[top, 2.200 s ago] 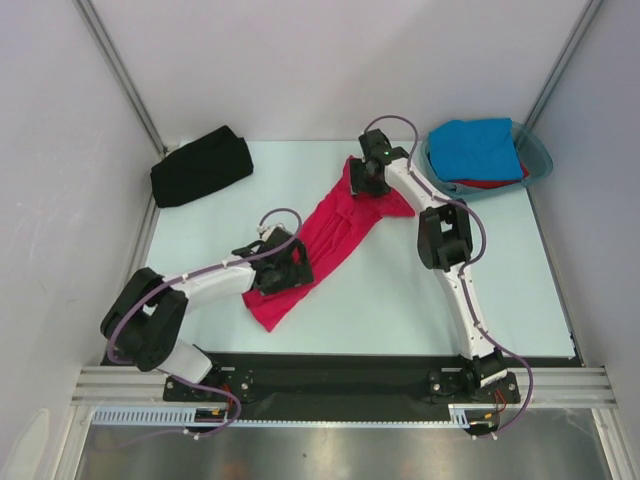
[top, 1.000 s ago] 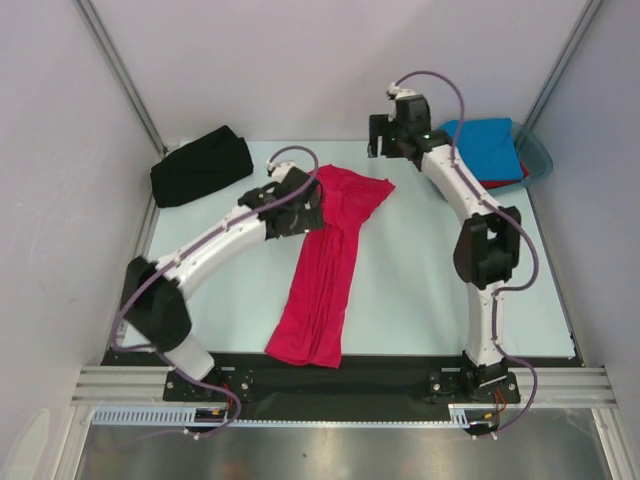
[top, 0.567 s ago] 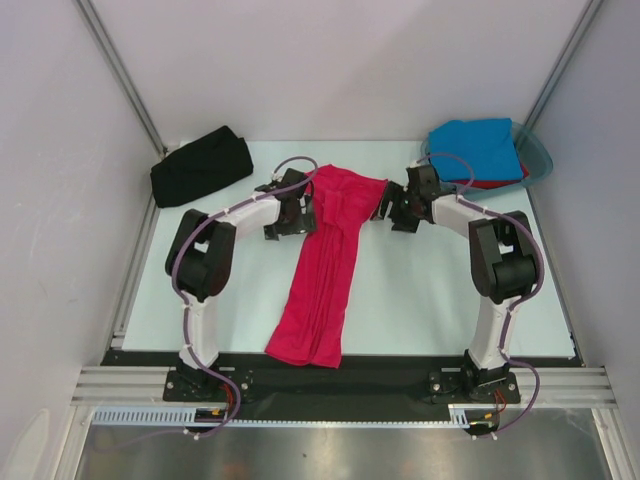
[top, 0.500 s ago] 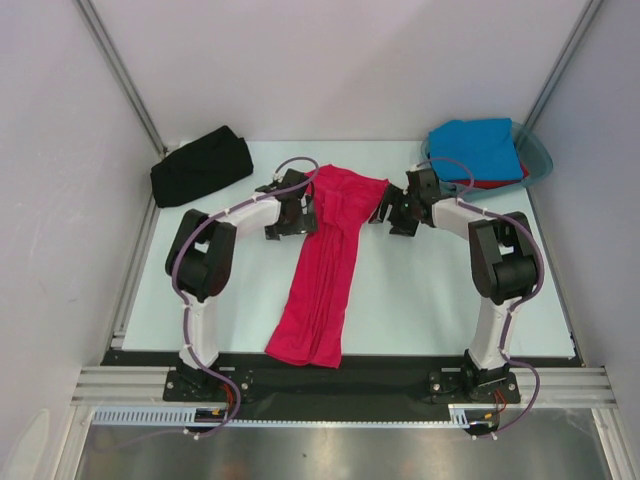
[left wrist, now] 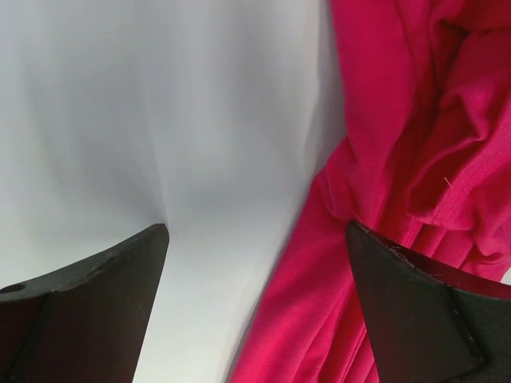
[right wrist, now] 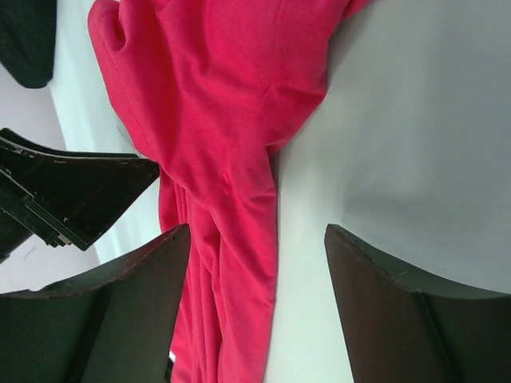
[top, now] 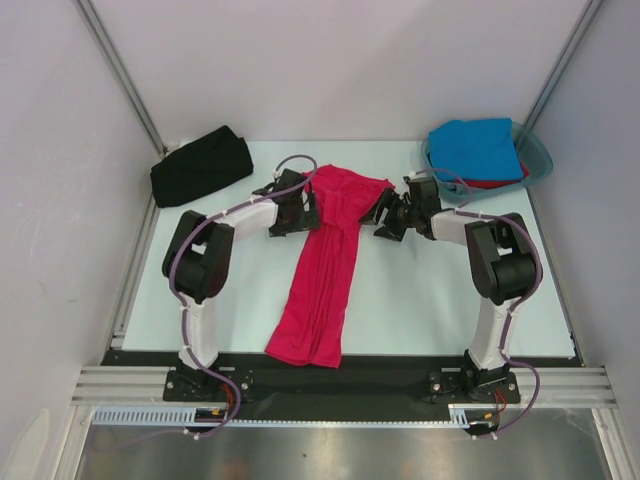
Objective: Fold and stack the t-shirts
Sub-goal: Fold the tshirt
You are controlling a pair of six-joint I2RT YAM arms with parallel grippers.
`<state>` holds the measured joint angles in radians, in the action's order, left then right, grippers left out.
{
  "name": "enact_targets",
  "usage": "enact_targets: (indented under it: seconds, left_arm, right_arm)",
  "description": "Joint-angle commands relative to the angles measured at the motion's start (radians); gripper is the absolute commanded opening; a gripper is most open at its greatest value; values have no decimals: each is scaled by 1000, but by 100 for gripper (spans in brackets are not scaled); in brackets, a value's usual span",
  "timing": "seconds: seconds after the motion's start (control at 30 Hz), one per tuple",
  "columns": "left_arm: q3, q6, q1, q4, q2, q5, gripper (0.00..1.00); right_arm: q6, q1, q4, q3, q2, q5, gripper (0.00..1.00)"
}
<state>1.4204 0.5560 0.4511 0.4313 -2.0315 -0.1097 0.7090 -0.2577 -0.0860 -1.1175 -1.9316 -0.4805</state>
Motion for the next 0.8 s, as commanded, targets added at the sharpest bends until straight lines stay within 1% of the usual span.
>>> enact_targets:
  seconds: [0.0, 0.13, 0.2, 0.33, 0.37, 0.4, 0.43, 0.47, 0.5, 0.53, 0.6, 0.63, 0.7, 0.73, 0.77]
  left_arm:
    - [-86, 25, -3, -29, 20, 74, 100]
    - [-175, 47, -3, -100, 89, 119, 99]
    - [-219, 58, -2, -140, 120, 142, 98]
    - [-271, 78, -2, -186, 143, 168, 98]
    - [-276, 85, -2, -195, 143, 182, 98]
    - [-284, 87, -3, -197, 143, 183, 97]
    - [-287, 90, -2, -200, 143, 188, 97]
    - [-290, 90, -2, -201, 142, 192, 97]
    - [-294, 91, -2, -201, 142, 191, 97]
    - [-294, 91, -3, -200, 143, 189, 97]
    - [-290, 90, -3, -190, 142, 179, 97]
    - [-288, 88, -3, -187, 143, 174, 97]
    - [-281, 84, -3, -172, 142, 162, 96]
    - [-278, 78, -3, -167, 142, 160, 96]
    - [-276, 76, -2, -160, 146, 157, 96]
  right_arm:
    - [62, -11, -113, 8, -33, -75, 73]
    - [87, -40, -144, 12, -66, -81, 70]
    - [99, -52, -162, 5, -92, -95, 66]
    - [118, -66, -192, -8, -133, -113, 55]
    - [121, -66, -195, -10, -139, -118, 48]
    - [121, -66, -193, -14, -145, -122, 44]
    - [115, -68, -192, -15, -144, -121, 37]
    - [106, -68, -183, -13, -138, -107, 33]
    - [96, -69, -140, -8, -129, -87, 29]
    - [75, -74, -117, -7, -106, -42, 21]
    - [29, -75, -39, -1, -75, 8, 13]
    - [15, -75, -18, 13, -57, 64, 4]
    - [-26, -80, 60, 21, -4, 130, 2]
    - [-38, -83, 83, 24, 12, 204, 1]
    - [-63, -83, 148, 25, 43, 239, 1]
